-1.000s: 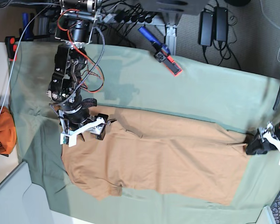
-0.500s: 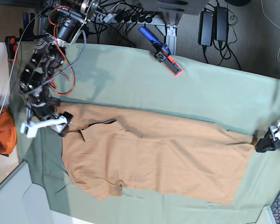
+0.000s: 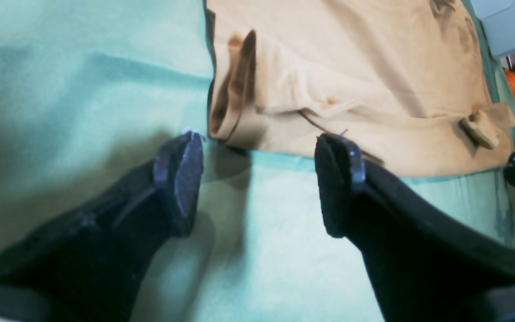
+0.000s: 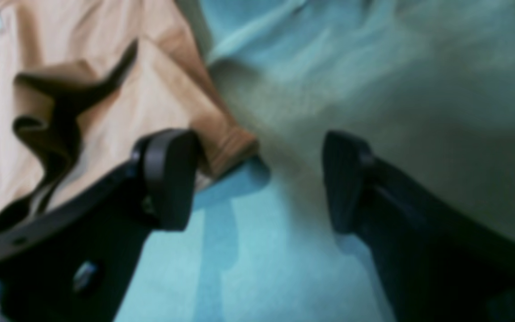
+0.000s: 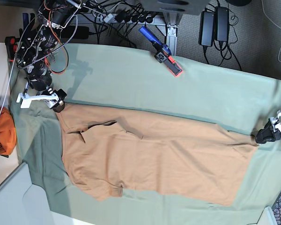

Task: Fold the T-shirt properly
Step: 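Release the folded edge and reposition both grippers along the shirt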

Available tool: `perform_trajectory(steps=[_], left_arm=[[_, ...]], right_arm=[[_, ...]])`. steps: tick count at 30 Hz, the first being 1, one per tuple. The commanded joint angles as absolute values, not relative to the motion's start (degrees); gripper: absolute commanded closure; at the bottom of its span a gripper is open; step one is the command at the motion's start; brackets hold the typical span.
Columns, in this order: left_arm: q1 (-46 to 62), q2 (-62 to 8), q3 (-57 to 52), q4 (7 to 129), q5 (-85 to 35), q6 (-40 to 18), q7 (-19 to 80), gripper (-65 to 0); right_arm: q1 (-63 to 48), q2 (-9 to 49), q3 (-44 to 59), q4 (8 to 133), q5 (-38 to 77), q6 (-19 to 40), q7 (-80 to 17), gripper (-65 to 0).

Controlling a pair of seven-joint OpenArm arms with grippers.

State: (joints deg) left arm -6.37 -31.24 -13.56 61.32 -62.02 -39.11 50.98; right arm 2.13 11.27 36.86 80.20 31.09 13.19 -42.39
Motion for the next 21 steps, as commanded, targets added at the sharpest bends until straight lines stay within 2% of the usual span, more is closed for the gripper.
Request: perform_trajectory(steps=[1,12,21], left_arm=[[-7.4,-32.4,-14.0,62.1,-63.2,-40.0,50.0,-42.4],[-7.4,-32.4,-14.0,62.1,-63.2,-40.0,50.0,-42.4],[-7.4,-31.3,-14.0,62.1,-62.1,-40.0,47.7,-42.4]], right_arm=[[3.4,11.5,37.0,80.6,31.8,18.3,-41.8,-44.1],[7.8,5.7,35.9,80.5,32.3,19.3,-42.4,-44.1],[7.7,5.4,35.9,80.5,31.9,19.3,-42.3,-44.1]])
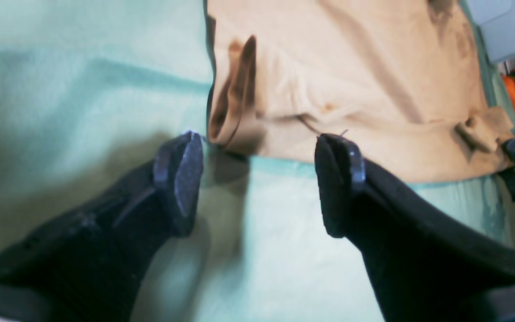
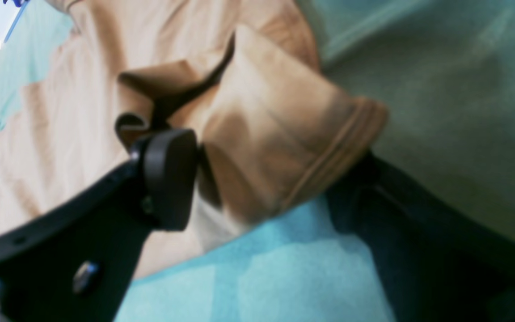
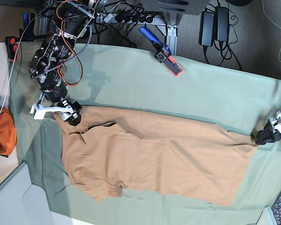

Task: Fold the T-shirt properly
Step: 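Release the folded edge and reposition both grippers along the shirt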

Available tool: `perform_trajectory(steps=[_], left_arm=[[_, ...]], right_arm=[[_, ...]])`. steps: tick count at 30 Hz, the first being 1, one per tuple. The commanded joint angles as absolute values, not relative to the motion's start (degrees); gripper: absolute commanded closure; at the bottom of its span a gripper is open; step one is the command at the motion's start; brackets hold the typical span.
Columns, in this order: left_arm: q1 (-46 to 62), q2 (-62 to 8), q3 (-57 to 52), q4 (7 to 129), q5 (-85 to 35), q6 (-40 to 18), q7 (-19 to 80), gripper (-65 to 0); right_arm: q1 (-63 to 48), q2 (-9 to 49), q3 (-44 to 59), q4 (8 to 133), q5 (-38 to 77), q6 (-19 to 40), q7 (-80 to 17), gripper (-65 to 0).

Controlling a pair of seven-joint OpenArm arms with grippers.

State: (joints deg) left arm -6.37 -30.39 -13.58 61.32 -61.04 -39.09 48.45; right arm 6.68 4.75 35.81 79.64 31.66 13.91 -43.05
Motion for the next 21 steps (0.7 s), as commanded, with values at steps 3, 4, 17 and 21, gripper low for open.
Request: perform_trajectory(steps=[3,4,17,21], left_arm=[[-7.6,-29.2,-14.0,62.1,-59.6,-40.0,45.4,-42.4],[-7.7,-28.5,-14.0,62.1,-58.9,-40.0,45.1,-42.4],[-7.8,-23.2,-14.0,62.1,-55.4,-40.0,42.1,-42.3],[-7.8,-21.4,-14.0,62.1,-54.0,-40.0,40.5,-42.2]], right_arm=[[7.8,5.4,35.9,80.5,31.9,19.3,-42.3,-44.1],[7.7,5.4,35.9,80.5,31.9,19.3,-42.4,-44.1],[7.7,5.4,35.9,80.5,31.9,19.4,-43.8,-44.1],[7.7,5.4,35.9,80.5,31.9,19.4,-44.0,-44.1]])
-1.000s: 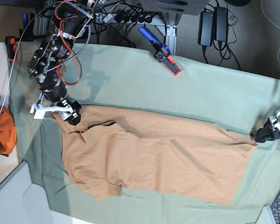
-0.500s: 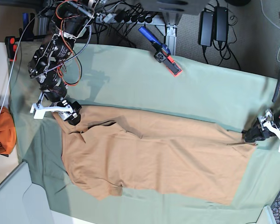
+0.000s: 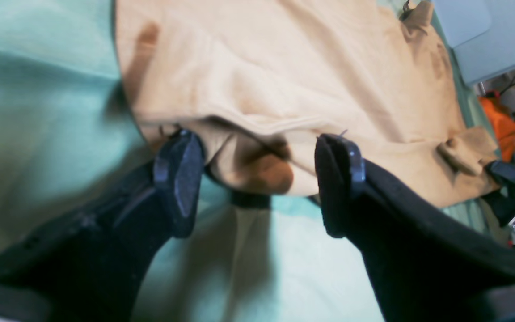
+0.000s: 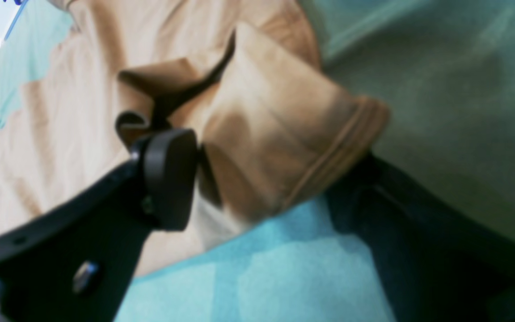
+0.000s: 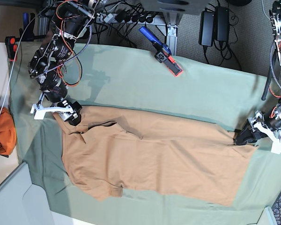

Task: Fold the T-shirt properly
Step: 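Release the folded edge and reposition both grippers along the shirt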

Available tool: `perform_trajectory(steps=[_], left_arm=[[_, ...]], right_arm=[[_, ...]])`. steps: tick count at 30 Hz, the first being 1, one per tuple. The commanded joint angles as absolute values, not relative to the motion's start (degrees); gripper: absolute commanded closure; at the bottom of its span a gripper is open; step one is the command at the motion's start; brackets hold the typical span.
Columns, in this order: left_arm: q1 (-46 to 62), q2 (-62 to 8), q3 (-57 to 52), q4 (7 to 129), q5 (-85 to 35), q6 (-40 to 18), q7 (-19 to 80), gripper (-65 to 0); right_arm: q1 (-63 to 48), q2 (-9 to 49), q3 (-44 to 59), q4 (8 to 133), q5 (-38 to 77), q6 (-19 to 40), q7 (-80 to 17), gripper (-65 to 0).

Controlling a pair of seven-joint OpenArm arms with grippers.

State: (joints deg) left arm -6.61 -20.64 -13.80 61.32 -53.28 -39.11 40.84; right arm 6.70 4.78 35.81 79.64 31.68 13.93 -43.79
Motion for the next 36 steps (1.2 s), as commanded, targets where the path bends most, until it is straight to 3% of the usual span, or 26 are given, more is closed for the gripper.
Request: perform_trajectory(steps=[1,4,7,9,11,12,15,18,26,36], left_arm=[[-7.8,-21.1,-14.0,62.1,-52.8,-39.9,39.9,-42.1],[-7.8,-20.6,-14.0,62.1,-49.6,-34.8,37.8,-40.8],[-7.8,-20.3,-14.0,62.1,-49.0,-34.7,37.5,-24.7],[-8.1,-20.1,-14.0,62.1,-48.9,-34.7,37.4,-11.1],[-8.6,-20.0,-14.0,62.1,-48.8,-34.7,37.5,-0.4],[-8.9,-20.0,-14.0,62.1,-48.8,-34.7,37.5,0.0],[-9.6,-20.1,-14.0,62.1,-48.6,-35.5,38.9,0.0],[-9.7,-20.4,-14.0,62.1,-52.2,-40.0,43.1,0.0],[-7.1,-24.4,-14.0,64.1,-64.7,-40.0,53.6,0.0],[3.7,-27.9,-14.0,78.2,-67.1,-40.0,56.5,0.0]], right_arm=[[7.7,5.4,35.9,80.5,31.9,19.4,-44.0,-44.1],[7.7,5.4,35.9,80.5,31.9,19.4,-44.0,-44.1],[7.7,5.4,35.9,80.5,31.9,19.4,-44.0,-42.1],[7.7,5.4,35.9,80.5,31.9,19.3,-43.9,-30.0],[7.7,5.4,35.9,80.5,32.1,19.3,-43.9,-10.6],[7.7,5.4,35.9,80.5,32.1,19.3,-43.9,-0.5],[7.7,5.5,35.9,80.5,32.0,19.3,-44.2,0.0],[7.7,6.0,35.9,80.6,33.4,19.4,-46.2,0.0],[6.1,8.8,35.9,82.4,36.1,20.4,-52.4,0.0],[-0.2,9.8,35.9,84.9,38.9,21.3,-54.3,0.0]])
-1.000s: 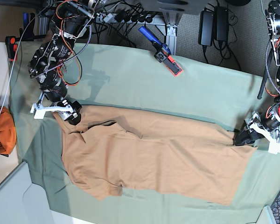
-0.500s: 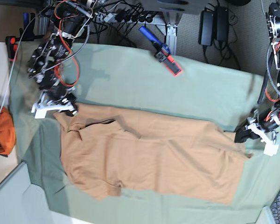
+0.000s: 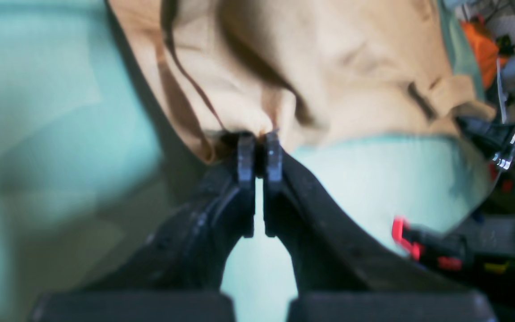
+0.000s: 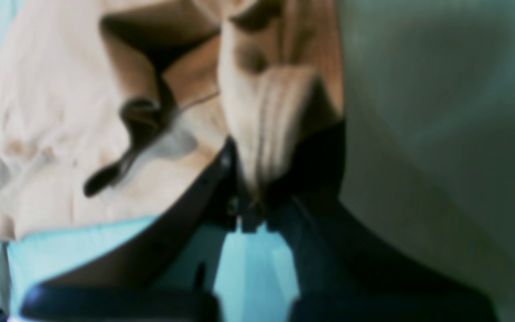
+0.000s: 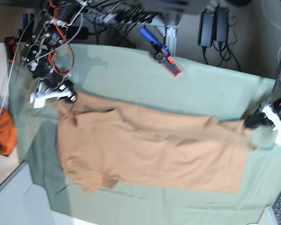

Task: Fold the T-shirt properly
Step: 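Release the folded edge and reposition both grippers along the shirt, then pull the shirt flat with both grippers, then move grippers to the hem side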

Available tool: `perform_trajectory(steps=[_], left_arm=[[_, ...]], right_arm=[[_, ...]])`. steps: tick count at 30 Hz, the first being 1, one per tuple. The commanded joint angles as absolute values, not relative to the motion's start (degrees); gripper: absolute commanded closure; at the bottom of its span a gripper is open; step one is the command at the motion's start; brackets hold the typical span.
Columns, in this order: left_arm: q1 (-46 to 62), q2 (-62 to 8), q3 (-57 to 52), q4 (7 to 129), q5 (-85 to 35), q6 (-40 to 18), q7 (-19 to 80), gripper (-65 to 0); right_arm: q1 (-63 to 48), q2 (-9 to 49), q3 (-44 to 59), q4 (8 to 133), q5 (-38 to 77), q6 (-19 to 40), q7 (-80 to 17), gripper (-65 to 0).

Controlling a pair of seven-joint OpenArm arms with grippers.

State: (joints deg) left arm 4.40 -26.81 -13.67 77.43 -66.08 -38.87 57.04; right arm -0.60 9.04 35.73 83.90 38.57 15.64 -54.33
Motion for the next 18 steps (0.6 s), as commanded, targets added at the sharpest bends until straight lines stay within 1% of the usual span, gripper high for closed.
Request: perform_trajectory(steps=[1,5,10,18], left_arm=[[4.8,-28.0,-14.0,79.2,-67.1,-40.0,56.5,0.0],[7.9,-28.0,-15.1,81.7,-67.1,-40.0,56.9,0.0],[12.4,-28.0,-20.7,83.5,-68.1,-40.0,57.8,0.0],[19.2,-28.8,-26.0,87.1,-70.9,-40.0,59.2,0.0]], right_arm=[[-0.8,9.8,35.9,85.4,39.0,21.4,-54.3,0.0],[-3.4,9.8,35.9,88.0,39.0,21.4,-55.4,0.0],[-7.9,10.4,35.9,91.9,39.5,21.4,-55.5,0.0],[-12.3,15.3,35.9,94.5,39.9,21.4,-55.6,0.0]])
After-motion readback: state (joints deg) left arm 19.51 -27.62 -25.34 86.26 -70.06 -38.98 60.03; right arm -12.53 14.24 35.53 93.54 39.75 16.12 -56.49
